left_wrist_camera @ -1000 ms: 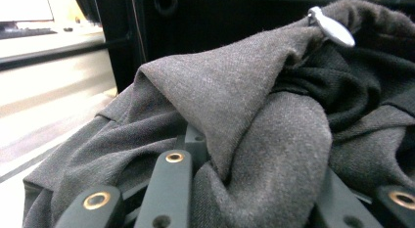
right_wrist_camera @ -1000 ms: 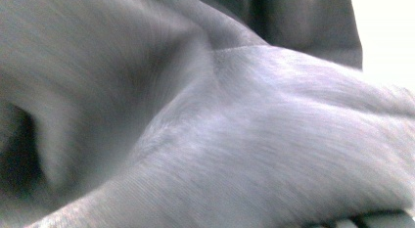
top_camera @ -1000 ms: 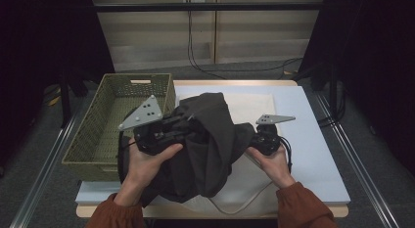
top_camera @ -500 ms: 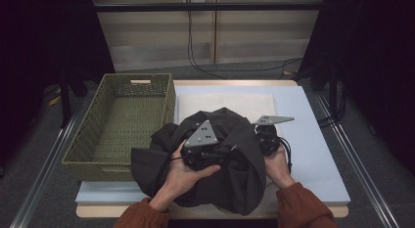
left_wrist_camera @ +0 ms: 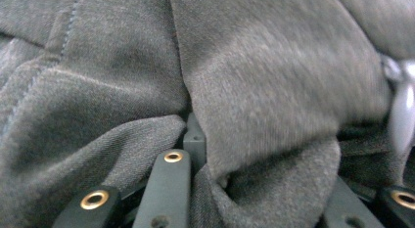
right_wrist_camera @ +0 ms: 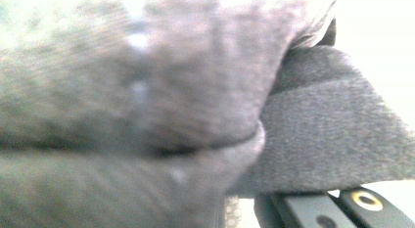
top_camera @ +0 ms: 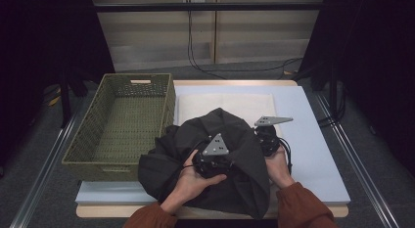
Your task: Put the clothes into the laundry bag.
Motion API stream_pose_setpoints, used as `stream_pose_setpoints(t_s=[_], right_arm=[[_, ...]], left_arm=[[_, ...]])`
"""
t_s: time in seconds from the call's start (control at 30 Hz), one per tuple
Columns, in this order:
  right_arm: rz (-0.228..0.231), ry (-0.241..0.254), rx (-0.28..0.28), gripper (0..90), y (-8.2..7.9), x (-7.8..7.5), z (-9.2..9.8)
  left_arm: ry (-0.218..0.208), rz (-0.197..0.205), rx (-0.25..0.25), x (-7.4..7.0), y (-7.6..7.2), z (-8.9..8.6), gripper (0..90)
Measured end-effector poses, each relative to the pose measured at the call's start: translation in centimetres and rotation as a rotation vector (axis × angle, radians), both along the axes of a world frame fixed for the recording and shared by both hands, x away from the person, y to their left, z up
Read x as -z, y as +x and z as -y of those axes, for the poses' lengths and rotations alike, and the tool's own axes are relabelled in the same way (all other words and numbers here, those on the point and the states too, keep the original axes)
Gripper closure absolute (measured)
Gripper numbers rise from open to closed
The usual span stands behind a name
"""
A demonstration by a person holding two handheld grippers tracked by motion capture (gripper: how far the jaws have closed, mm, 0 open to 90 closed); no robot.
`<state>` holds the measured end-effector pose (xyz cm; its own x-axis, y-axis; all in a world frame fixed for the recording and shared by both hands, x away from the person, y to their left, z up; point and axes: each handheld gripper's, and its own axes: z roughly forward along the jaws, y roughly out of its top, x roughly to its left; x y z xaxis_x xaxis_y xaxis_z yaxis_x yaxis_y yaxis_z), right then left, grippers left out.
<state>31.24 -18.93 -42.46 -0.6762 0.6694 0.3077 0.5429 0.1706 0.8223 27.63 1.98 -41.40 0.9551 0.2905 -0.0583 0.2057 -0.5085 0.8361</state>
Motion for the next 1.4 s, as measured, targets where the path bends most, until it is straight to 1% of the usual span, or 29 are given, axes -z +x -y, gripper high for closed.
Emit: stream_pose_setpoints(t_s=[0.03,0.13,0.17,0.23,0.27,0.3,0.4,0.43,0.47,0.53,0.57,0.63,0.67,0.73,0.77,0.83,0.87,0.9,0.93,0.97,1.03,1.07,1.13,1.17,1.2,1.23,1.3,1.33,1.4], right_arm=[[-0.004,-0.002,0.0,89.4,0.0,0.0,0.0],[0.007,-0.024,-0.005,89.5,-0.1,0.0,-0.1],[0.006,-0.025,-0.003,89.5,0.0,0.1,-0.1],[0.007,-0.033,-0.002,89.5,-0.1,0.1,-0.2],[0.007,-0.037,0.001,89.5,-0.1,0.1,-0.2],[0.007,-0.038,0.0,89.5,-0.1,0.1,-0.3],[0.012,-0.038,0.0,89.5,-0.1,0.0,-0.3],[0.01,-0.035,0.0,89.5,-0.1,0.0,-0.2],[0.013,-0.04,-0.001,89.5,-0.1,-0.1,-0.3],[0.017,-0.033,0.002,89.5,-0.2,-0.2,-0.3],[0.014,-0.029,0.004,89.5,-0.2,-0.3,-0.2],[0.019,-0.019,0.007,89.4,-0.2,-0.5,-0.1],[0.018,-0.017,0.004,89.5,-0.3,-0.5,-0.1],[0.018,-0.015,0.007,89.5,-0.3,-0.5,-0.2],[0.017,-0.015,0.008,89.5,-0.3,-0.5,-0.2],[0.017,-0.013,0.013,89.5,-0.3,-0.5,-0.1],[0.013,-0.011,0.017,89.4,-0.3,-0.4,-0.2],[0.015,-0.012,0.018,89.5,-0.2,-0.4,-0.1],[0.014,-0.012,0.02,89.4,-0.2,-0.4,0.0],[0.011,-0.013,0.023,89.4,-0.2,-0.3,0.0],[0.011,-0.018,0.027,89.4,-0.1,-0.3,0.0],[0.01,-0.013,0.028,89.4,0.0,-0.2,0.0],[0.007,-0.013,0.029,89.3,0.0,-0.1,0.0],[0.007,-0.013,0.03,89.4,0.0,-0.1,0.1],[0.007,-0.013,0.03,89.4,-0.1,-0.1,0.1],[0.008,-0.015,0.031,89.4,-0.1,-0.1,0.0],[0.008,-0.017,0.033,89.4,-0.1,-0.1,0.0],[0.008,-0.017,0.032,89.3,-0.1,-0.1,0.0],[0.005,-0.017,0.032,89.4,0.0,-0.1,0.1]], left_arm=[[0.018,-0.001,0.007,0.2,0.0,0.1,72.2],[0.024,-0.019,0.009,1.1,0.0,0.5,72.2],[0.051,-0.02,0.014,1.3,0.1,0.6,72.1],[0.039,-0.028,0.011,2.0,0.0,0.8,72.1],[0.061,-0.031,0.012,2.2,-0.1,0.9,72.1],[0.06,-0.027,0.017,2.5,-0.1,1.0,72.1],[0.093,-0.038,0.037,3.3,-0.3,1.4,72.1],[0.127,-0.036,0.045,3.6,-0.4,1.5,72.1],[0.123,-0.034,0.049,4.1,-0.5,1.8,72.1],[0.151,-0.005,0.061,4.7,-0.8,2.2,72.1],[0.161,-0.015,0.067,4.8,-0.7,2.3,72.1],[0.149,-0.011,0.057,5.3,-0.8,2.5,72.2],[0.155,-0.008,0.051,5.4,-0.9,2.6,72.2],[0.163,-0.002,0.043,5.4,-1.0,2.7,72.2],[0.158,-0.012,0.042,5.4,-0.9,2.7,72.1],[0.152,-0.007,0.047,5.4,-0.9,2.7,71.1],[0.159,-0.012,0.044,5.2,-0.9,2.6,70.3],[0.142,-0.013,0.046,5.2,-1.0,2.6,68.9],[0.136,-0.007,0.051,5.2,-1.1,2.5,66.4],[0.142,-0.012,0.056,5.0,-1.2,2.4,64.2],[0.116,-0.02,0.062,4.6,-1.4,2.1,59.7],[0.112,-0.024,0.07,4.4,-1.5,2.0,57.9],[0.102,-0.014,0.092,4.1,-1.6,1.6,56.6],[0.092,-0.033,0.089,3.9,-1.6,1.4,55.9],[0.063,-0.056,0.081,3.8,-1.6,1.2,54.7],[0.053,-0.056,0.081,3.6,-1.6,1.0,53.1],[0.053,-0.054,0.079,3.2,-1.9,0.8,50.1],[0.07,-0.045,0.085,3.0,-2.0,0.8,48.5],[0.071,-0.048,0.087,2.6,-2.2,0.5,45.9]])
